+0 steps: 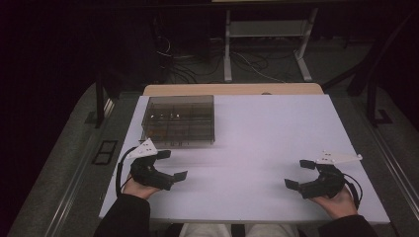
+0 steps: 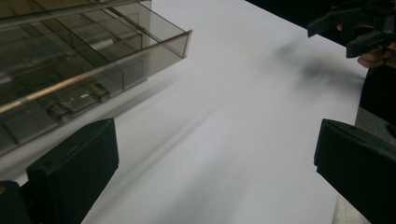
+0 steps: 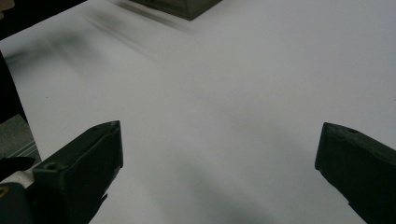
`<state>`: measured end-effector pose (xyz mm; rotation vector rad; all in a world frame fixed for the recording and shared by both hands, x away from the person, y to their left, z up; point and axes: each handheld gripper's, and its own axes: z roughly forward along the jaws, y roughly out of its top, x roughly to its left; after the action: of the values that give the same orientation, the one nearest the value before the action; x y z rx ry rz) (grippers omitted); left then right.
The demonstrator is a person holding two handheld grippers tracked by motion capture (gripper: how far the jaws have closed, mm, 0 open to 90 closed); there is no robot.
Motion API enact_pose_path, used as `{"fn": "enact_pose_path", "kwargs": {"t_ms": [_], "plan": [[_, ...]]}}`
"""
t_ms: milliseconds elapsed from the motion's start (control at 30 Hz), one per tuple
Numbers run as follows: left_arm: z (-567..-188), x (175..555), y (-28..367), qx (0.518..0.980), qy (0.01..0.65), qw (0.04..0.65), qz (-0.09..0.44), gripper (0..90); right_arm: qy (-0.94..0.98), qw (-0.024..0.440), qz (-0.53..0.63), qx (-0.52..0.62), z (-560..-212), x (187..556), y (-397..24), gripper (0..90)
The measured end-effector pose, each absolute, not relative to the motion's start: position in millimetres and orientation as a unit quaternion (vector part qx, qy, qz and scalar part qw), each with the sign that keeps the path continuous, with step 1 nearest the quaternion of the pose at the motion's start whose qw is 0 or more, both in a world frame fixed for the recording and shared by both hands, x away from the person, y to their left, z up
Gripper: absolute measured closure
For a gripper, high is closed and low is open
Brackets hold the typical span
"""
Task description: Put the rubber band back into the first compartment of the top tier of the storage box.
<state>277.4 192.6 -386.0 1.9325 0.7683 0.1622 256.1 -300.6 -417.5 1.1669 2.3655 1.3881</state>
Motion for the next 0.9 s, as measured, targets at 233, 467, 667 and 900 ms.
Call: {"fn": "enact_pose_path", "kwargs": {"t_ms": [233, 467, 667, 900], "plan": [[-396, 273, 186, 0.803, 0.314, 0.503, 0.059, 0.0, 0.791, 0.080, 0.464, 0.390, -418, 256, -301, 0.2], [-407, 270, 183, 0.804, 0.315, 0.501, 0.054, 0.0, 0.792, 0.080, 0.464, 0.389, -418, 256, -300, 0.2], [-415, 268, 178, 0.809, 0.307, 0.500, 0.045, 0.0, 0.792, 0.080, 0.463, 0.389, -418, 256, -300, 0.2], [-423, 266, 173, 0.816, 0.304, 0.490, 0.042, 0.0, 0.792, 0.079, 0.464, 0.389, -418, 256, -300, 0.2]]}}
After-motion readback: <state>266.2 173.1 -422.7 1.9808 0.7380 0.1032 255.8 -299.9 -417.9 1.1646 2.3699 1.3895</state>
